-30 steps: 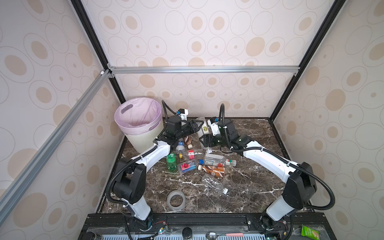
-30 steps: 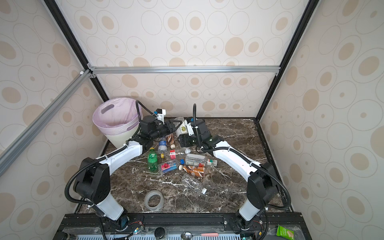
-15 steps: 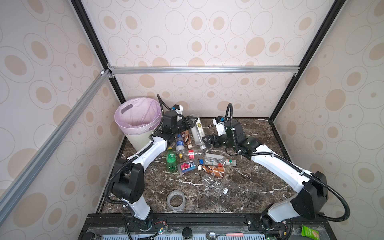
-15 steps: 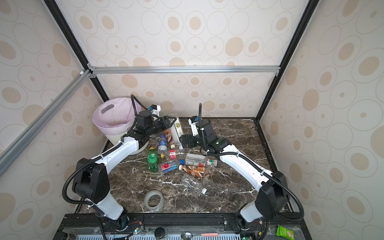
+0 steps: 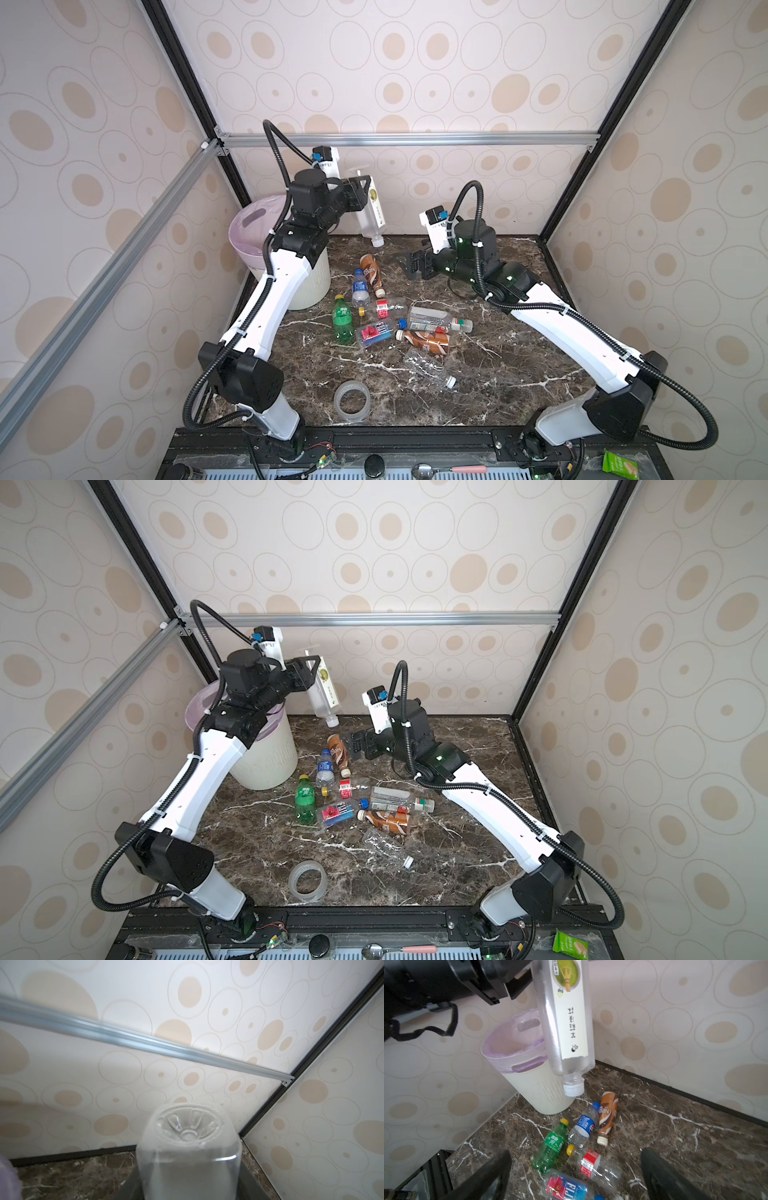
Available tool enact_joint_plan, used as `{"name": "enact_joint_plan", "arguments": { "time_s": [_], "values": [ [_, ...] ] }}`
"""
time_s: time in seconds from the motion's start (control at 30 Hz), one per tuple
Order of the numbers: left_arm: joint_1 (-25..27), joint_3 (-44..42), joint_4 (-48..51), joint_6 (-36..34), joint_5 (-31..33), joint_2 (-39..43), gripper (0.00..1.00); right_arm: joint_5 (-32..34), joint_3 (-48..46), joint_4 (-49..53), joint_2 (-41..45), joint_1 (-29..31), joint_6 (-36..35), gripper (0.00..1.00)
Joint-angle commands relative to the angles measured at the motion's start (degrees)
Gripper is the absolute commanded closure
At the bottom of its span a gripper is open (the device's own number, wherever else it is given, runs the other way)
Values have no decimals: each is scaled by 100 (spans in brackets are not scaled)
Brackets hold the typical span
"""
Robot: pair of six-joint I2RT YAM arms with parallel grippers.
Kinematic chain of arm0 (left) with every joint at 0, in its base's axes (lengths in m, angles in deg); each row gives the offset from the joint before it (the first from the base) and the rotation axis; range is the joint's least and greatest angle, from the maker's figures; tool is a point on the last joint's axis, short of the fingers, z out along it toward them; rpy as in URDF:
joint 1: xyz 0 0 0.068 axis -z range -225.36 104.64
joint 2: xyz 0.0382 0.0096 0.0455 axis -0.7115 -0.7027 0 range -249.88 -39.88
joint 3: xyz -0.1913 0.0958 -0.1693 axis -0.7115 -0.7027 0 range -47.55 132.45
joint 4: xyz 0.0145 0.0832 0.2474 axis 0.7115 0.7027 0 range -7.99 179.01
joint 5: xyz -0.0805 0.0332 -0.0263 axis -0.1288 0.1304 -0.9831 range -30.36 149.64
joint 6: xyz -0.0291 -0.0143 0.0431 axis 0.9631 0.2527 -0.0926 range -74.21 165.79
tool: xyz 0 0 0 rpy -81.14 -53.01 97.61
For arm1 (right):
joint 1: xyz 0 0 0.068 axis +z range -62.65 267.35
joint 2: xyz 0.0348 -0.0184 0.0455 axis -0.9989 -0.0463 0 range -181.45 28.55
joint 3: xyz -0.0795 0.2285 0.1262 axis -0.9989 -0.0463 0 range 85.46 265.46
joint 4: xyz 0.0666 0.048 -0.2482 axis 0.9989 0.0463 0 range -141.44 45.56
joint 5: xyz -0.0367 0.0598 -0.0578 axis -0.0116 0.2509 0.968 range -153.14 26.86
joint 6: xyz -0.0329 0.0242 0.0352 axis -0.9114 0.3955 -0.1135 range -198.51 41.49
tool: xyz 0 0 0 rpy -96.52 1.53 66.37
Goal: Throw the plastic bottles in the bin
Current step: 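Carry the matcha bottle with left gripper over the bin and release it, then lower left arm back toward the pile while right gripper reaches the clear red-green-label bottle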
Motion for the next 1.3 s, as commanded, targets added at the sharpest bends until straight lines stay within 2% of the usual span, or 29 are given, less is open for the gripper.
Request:
{"name": "enact_joint_plan", "arguments": {
  "time_s": [0.0, 0.1, 0.23, 0.37, 0.5, 0.73, 0.9, 0.93, 0.97, 1.03, 1.07, 1.17, 1.27],
  "values": [
    [-32, 590, 541, -1013, 857, 248, 53, -355, 464, -73, -239, 233, -563, 0],
    [-41, 748, 566, -1560, 1360, 435, 53, -465, 588, -416, -271, 530, -990, 0],
    [-50, 749, 260, -2372, 2292, 815, 53, -570, 861, -566, -441, 593, -944, 0],
    [-60, 337, -612, -3105, 3095, 1330, 51, -613, 1028, -518, -599, 596, -891, 0],
    [-67, -73, -1414, -3542, 3462, 1687, 51, -594, 1014, -475, -638, 594, -870, 0],
    [-241, -291, -1523, -3569, 3446, 1456, 50, -509, 937, -416, -624, 601, -862, 0],
    [-813, -603, -990, -2934, 3526, 875, 49, -424, 797, -379, -556, 596, -846, 0],
    [-963, -551, -636, -2663, 3449, 667, 46, -409, 762, -376, -537, 596, -846, 0],
    [-1059, -466, -328, -2462, 3356, 506, 37, -392, 723, -378, -514, 601, -851, 0],
    [-1094, -372, 0, -2314, 3233, 350, 9, -353, 656, -351, -467, 601, -866, 0],
    [-1095, -395, -24, -2251, 3095, 419, 1, -330, 630, -327, -449, 601, -885, 0],
    [-1046, -390, -214, -2155, 2695, 680, 1, -269, 592, -297, -424, 598, -910, 0],
    [-909, -104, 32, -2068, 2413, 682, 1, -220, 519, -369, -404, 600, -882, 0]
  ]
}}
